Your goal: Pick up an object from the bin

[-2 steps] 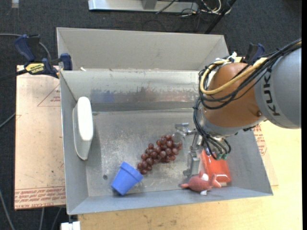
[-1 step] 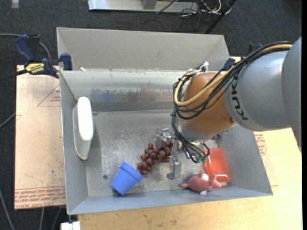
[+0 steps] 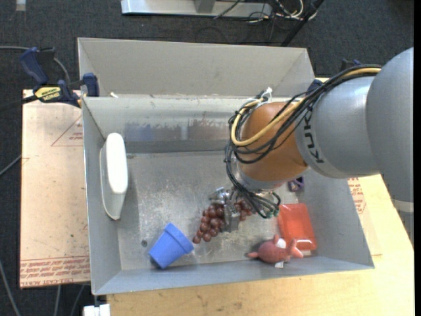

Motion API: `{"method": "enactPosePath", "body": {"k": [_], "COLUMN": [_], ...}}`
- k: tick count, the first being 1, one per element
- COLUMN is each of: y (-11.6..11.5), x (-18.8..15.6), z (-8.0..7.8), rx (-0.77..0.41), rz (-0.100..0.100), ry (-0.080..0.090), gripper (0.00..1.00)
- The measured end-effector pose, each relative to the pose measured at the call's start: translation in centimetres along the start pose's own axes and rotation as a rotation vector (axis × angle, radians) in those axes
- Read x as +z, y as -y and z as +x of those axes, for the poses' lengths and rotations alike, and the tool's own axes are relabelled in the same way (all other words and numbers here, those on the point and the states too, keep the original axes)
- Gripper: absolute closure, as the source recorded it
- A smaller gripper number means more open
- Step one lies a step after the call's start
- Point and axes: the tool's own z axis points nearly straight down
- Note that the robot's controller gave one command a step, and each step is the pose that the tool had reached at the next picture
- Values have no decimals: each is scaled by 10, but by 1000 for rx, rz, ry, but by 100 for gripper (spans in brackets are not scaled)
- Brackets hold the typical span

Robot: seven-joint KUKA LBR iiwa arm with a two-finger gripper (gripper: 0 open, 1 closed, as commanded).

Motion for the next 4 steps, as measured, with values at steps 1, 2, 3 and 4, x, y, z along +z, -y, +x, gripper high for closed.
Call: {"method": "enactPosePath", "body": {"k": [1,2,3,4], "y": [0,9,9,21], "x": [0,-125,-125,-246], "z": [0,-3,-3,-15], "rx": [0,-92,-92,-190], "rz": [0,-1,-1,-1], "ry": [0,3,2,6], "gripper": [100,100,100,100]}}
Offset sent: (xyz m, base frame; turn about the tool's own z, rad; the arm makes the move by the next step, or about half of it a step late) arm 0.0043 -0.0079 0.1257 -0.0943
